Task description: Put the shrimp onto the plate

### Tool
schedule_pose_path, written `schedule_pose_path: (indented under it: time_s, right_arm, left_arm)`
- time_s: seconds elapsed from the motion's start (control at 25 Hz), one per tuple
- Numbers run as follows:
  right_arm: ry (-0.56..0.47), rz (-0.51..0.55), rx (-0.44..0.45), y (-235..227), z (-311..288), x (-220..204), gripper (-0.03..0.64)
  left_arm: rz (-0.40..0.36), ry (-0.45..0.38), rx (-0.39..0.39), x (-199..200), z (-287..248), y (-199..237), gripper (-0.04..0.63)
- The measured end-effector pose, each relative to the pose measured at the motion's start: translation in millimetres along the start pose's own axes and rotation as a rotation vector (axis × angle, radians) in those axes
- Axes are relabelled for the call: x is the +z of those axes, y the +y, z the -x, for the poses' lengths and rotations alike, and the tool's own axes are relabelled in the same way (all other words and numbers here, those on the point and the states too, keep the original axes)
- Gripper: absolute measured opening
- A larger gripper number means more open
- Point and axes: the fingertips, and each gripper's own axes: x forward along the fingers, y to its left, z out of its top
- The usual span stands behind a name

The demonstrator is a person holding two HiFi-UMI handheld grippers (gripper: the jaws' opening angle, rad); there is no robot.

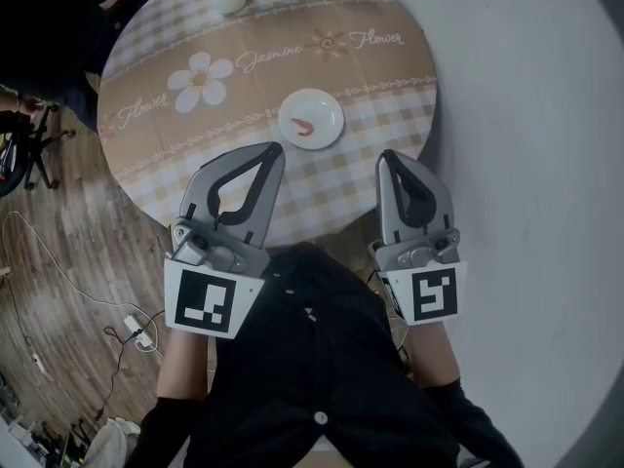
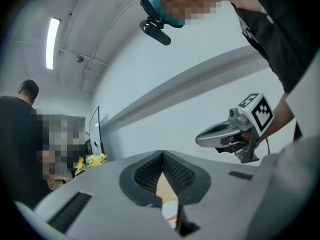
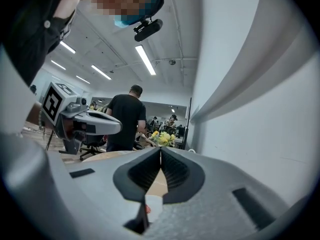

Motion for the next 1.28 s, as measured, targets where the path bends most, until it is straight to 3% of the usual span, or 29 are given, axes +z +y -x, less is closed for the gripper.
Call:
schedule_pose_path:
  time_s: [1.28]
  right_arm:
    - [-0.004, 0.009, 0.029, 19, 3, 16, 0.002]
  left_arm:
    - [-0.007, -0.019, -0.010, 8, 6, -6, 0.002]
